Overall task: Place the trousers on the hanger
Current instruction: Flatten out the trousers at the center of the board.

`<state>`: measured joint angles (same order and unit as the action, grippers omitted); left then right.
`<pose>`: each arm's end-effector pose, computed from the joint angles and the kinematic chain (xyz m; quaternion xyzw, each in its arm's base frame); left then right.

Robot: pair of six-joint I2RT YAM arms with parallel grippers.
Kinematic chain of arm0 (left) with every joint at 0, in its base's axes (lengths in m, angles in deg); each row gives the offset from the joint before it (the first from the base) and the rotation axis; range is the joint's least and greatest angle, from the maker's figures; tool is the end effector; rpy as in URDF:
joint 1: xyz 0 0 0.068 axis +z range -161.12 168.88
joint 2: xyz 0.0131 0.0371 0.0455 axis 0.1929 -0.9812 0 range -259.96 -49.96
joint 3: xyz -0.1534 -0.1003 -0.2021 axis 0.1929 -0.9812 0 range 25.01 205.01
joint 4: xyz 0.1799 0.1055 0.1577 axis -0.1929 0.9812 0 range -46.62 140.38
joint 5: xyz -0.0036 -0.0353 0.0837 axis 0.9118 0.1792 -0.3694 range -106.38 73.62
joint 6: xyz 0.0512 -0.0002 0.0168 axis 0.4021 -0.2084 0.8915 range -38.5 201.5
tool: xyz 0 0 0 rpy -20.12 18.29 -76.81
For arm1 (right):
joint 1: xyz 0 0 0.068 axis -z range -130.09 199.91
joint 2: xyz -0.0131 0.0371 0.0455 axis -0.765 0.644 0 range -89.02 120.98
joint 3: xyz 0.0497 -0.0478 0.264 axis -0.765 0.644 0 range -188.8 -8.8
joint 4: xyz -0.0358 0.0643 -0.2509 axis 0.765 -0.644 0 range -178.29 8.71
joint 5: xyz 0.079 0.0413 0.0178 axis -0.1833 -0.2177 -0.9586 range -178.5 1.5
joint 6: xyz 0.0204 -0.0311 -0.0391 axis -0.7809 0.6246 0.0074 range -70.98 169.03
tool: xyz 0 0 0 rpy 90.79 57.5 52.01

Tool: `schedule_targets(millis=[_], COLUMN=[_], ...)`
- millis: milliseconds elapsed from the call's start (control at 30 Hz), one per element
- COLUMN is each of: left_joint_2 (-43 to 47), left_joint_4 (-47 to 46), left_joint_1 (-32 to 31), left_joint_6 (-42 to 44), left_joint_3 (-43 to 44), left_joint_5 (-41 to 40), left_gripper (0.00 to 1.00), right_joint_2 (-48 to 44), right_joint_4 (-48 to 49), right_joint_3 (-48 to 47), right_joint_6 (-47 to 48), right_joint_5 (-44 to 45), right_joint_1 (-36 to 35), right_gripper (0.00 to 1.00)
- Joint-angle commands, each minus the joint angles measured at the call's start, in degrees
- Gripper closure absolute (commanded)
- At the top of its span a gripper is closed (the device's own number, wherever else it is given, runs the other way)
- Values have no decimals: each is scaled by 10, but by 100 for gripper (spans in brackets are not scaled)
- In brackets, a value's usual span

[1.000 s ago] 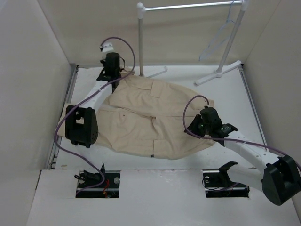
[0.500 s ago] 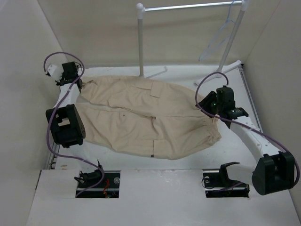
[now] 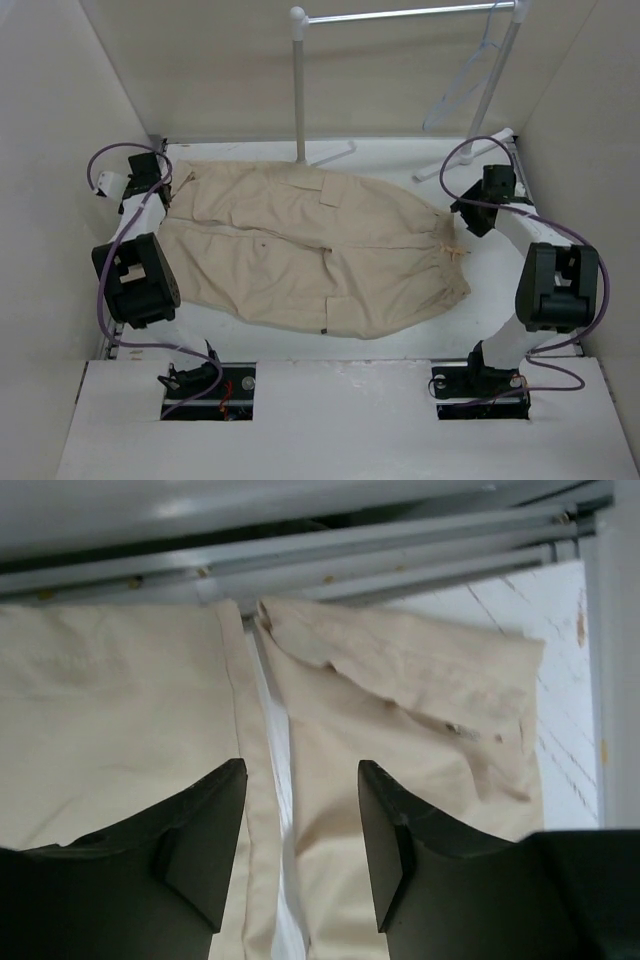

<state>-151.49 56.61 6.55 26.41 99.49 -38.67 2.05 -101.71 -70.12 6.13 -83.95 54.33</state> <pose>0.3770 0.1342 0.2451 -0.5935 0.6685 0.0338 0.4469 0.3363 -0.0288 0.2239 0.3894 0.8551 0.0769 0.3336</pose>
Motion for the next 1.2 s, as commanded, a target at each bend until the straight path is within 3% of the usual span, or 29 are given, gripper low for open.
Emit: schedule_targets(millis=[0,167,233,433,567,767,800,900,967,1067,1133,1167], left_joint_2=[89,131,145,170,179,154,145,106,69,-8,-59,-89], left_joint_4=[-31,-50,-51,-47,-26,0,5,12,14,21,32,41], left_joint_1=[-36,-65,-71,-79,-80,-100,-104,-129,-153,-171,-171,-171], left_joint_6=[-9,15,15,23,43,116,124,163,199,258,278,289], left_joint_3=[-41,-112,-134,-150,-129,-80,-69,-23,18,100,152,187], left_joint_5=[-14,-19,-19,-14,-6,-9,-6,10,10,1,4,7], left_gripper=[53,54,54,54,50,49,49,50,52,57,59,59], right_joint_2=[38,82,93,127,113,123,124,124,111,56,23,8], right_joint_4=[11,33,56,74,37,-32,-32,-21,-30,-16,-2,9], right_joint_3=[-38,-43,-45,-68,-72,-146,-155,-180,-194,-169,-134,-110], right_joint_6=[22,27,21,-20,-47,-46,-46,-26,-15,1,7,2], right_joint_5=[12,-17,-43,-70,-2,88,93,106,100,90,64,43], right_joint_1=[5,1,1,26,87,154,160,160,148,82,29,4], right_gripper=[33,38,45,90,100,99,92,49,37,41,62,77])
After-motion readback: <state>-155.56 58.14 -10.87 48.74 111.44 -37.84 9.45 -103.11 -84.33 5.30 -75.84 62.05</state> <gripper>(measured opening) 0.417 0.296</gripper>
